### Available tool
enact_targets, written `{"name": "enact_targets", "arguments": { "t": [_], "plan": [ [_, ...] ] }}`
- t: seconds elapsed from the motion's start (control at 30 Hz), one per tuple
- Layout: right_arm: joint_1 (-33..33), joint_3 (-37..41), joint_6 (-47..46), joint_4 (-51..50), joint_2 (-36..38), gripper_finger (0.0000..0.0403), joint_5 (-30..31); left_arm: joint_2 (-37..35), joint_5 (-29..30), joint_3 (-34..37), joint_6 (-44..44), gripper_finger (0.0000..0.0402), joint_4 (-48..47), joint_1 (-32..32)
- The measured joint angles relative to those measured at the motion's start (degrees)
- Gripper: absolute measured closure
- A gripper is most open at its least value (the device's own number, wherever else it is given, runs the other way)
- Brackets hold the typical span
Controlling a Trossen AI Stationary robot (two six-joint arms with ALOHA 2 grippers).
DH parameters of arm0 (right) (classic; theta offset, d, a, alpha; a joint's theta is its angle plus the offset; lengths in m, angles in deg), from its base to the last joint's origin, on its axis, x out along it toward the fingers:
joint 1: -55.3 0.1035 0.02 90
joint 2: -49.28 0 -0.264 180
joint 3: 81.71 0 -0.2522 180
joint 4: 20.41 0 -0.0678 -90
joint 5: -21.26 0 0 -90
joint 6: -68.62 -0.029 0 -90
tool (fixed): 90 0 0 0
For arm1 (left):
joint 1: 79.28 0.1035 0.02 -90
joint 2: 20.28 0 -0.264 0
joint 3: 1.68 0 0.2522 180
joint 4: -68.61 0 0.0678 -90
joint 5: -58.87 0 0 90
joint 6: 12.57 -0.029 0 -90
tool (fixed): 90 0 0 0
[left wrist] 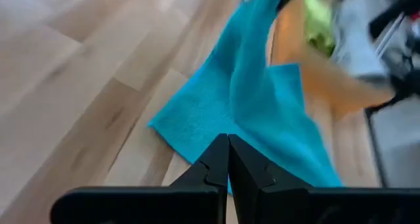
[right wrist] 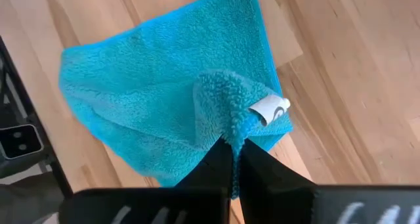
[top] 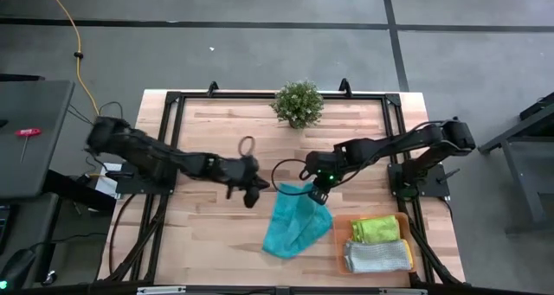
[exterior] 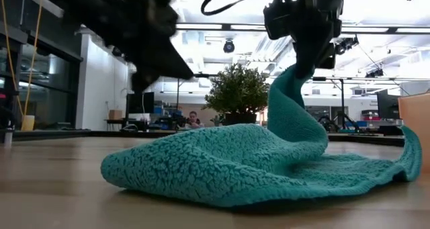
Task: Fold microfiber towels
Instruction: Fold the blue microfiber towel
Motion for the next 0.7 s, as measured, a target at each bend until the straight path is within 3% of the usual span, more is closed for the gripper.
{"name": "enact_targets", "arguments": {
  "t": [0.13, 0.33, 0.53, 0.7],
  "plan": [
    [0.0, 0.0, -1.2, -0.1, 0.5, 0.0403, -0.3, 11.2, -5.3, -5.1, -5.0, 0.0401, 1.6, 2.3],
    [0.0, 0.0, -1.8, -0.3, 0.6, 0.0403, -0.7, 22.6, -6.6, -11.1, -7.3, 0.0401, 2.4, 3.8],
    [-0.1, 0.0, -2.8, -1.1, 0.6, 0.0403, -0.8, 26.1, -6.8, -12.6, -7.3, 0.0401, 2.1, 4.7],
    [-0.9, 0.0, -4.3, -6.3, 0.7, 0.0403, -1.2, 23.6, -4.5, -12.7, -7.2, 0.0401, -6.1, 6.7]
  ]
}}
